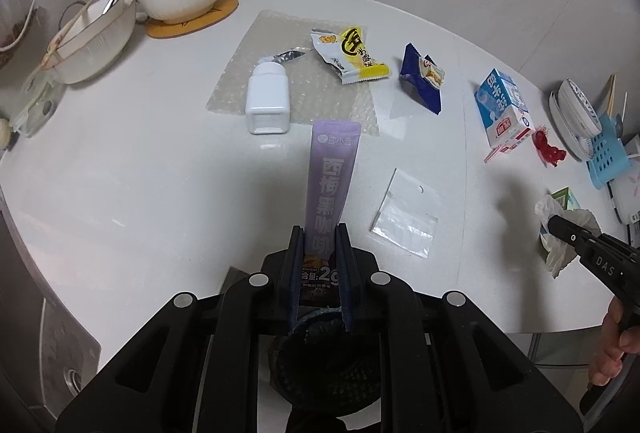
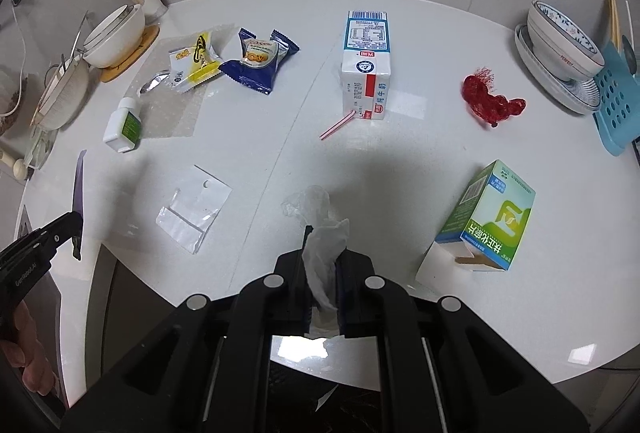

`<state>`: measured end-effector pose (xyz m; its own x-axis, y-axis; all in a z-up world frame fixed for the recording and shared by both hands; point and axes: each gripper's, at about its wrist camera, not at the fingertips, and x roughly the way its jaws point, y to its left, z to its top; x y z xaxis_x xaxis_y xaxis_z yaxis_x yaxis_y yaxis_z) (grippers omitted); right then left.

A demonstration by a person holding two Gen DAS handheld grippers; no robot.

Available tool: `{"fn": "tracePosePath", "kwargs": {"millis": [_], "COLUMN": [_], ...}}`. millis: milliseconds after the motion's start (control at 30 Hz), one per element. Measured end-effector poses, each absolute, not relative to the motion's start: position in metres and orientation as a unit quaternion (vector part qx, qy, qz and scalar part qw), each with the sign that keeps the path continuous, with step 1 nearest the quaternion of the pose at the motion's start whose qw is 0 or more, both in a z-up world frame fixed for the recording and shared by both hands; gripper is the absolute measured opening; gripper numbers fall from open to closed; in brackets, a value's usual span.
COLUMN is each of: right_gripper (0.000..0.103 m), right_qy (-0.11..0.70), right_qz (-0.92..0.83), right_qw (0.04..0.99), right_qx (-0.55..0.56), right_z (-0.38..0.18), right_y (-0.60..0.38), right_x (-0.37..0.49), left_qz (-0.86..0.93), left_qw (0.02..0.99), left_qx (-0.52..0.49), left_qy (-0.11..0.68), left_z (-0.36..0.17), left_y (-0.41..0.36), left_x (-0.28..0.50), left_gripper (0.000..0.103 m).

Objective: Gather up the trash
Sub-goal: 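Carry the purple wrapper and white tissue down over the wastebasket with both tools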

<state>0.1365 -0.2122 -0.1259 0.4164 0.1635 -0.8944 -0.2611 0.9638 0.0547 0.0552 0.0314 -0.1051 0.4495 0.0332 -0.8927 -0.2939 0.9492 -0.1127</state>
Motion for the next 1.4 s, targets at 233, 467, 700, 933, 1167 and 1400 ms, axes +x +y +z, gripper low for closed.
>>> {"fn": "tracePosePath", "kwargs": {"millis": [233, 467, 700, 933, 1167, 1400], "right_gripper": [0.008, 0.008, 0.008, 0.008, 0.008, 0.008], "right_qy": [0.508, 0.499, 0.496, 0.491, 0.498, 0.515], "right_qz": [0.131, 0.137, 0.145, 0.162, 0.17, 0.176], "right_qw": [0.85, 0.855, 0.856, 0.855, 0.848, 0.837], "right_qx": [-0.046, -0.042, -0.038, -0.043, -0.054, -0.061], "right_z": [-0.12, -0.121, -0.125, -0.135, -0.155, -0.18], "right_y": [-0.213, -0.209, -0.206, -0.204, -0.207, -0.203], "right_x": [0.111, 0.085, 0.064, 0.038, 0.014, -0.003], "left_qz": [0.08, 0.064, 0.054, 0.044, 0.033, 0.023], "left_qw": [0.853, 0.857, 0.858, 0.856, 0.844, 0.84], "left_qx": [-0.118, -0.112, -0.108, -0.109, -0.111, -0.104], "left_qy": [0.503, 0.499, 0.499, 0.504, 0.524, 0.531], "left_z": [-0.097, -0.098, -0.106, -0.118, -0.141, -0.161], "left_y": [0.023, 0.015, 0.009, 0.0, -0.009, -0.015], "left_x": [0.033, 0.009, -0.013, -0.034, -0.05, -0.062], "left_gripper": [0.015, 0.015, 0.015, 0.015, 0.015, 0.015]}}
